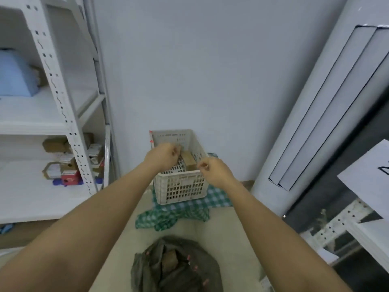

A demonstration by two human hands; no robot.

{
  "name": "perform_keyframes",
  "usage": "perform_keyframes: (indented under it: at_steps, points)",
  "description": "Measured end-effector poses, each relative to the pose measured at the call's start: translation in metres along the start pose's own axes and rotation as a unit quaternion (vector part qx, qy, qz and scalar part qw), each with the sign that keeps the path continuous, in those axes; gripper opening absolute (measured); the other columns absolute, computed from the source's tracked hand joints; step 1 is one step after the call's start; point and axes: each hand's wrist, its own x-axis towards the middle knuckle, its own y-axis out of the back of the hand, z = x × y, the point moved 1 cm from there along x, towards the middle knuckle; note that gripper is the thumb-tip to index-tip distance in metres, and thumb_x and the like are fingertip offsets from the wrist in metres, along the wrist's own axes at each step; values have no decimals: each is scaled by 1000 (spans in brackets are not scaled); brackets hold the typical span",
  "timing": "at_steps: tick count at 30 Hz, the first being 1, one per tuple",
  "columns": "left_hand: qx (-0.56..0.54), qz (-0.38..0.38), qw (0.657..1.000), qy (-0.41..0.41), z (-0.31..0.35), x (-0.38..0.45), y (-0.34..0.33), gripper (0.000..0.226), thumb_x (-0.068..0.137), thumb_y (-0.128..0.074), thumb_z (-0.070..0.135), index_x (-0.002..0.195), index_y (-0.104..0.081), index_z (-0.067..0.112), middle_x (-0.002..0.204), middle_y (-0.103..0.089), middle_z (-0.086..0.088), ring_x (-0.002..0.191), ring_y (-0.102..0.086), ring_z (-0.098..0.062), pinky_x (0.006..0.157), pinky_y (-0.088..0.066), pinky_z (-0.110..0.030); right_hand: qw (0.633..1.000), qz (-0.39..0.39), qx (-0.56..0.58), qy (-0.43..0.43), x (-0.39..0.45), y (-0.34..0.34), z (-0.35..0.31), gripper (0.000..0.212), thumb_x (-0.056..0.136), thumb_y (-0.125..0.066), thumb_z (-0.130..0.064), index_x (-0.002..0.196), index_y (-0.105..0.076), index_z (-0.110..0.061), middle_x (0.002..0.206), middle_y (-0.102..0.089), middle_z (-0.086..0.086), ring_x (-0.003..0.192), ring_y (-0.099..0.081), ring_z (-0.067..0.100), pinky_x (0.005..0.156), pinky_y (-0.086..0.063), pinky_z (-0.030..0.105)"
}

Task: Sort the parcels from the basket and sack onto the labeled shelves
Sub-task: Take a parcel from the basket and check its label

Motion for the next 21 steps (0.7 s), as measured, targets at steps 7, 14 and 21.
perform_keyframes:
  at_steps: [7,14,21]
  points:
    - [-39,-72,996,32,-48,25,-58,24,96,-44,21,112,-62,19,118,-63,-3,104,-59,-23,90,-51,-41,991,-57,98,-69,31,-79,50,21,99,-51,-13,110,-69,-14,122,-63,5,106,-59,21,90,-49,32]
    - [-111,-119,984,75,-105,64,-90,24,99,-46,24,121,-54,16,115,-59,-3,101,-57,-22,84,-48,-34,978,-87,123,-147,71,-133,68,21,100,-50,-14,114,-65,-10,120,-62,4,111,-58,21,86,-45,25]
    - [-99,-214,970,62,-195,130,-116,21,96,-52,26,113,-60,18,113,-59,2,104,-57,-18,86,-47,-29,946,-70,182,-259,137,-186,58,25,99,-49,-8,120,-62,-4,121,-56,3,112,-53,20,92,-43,26]
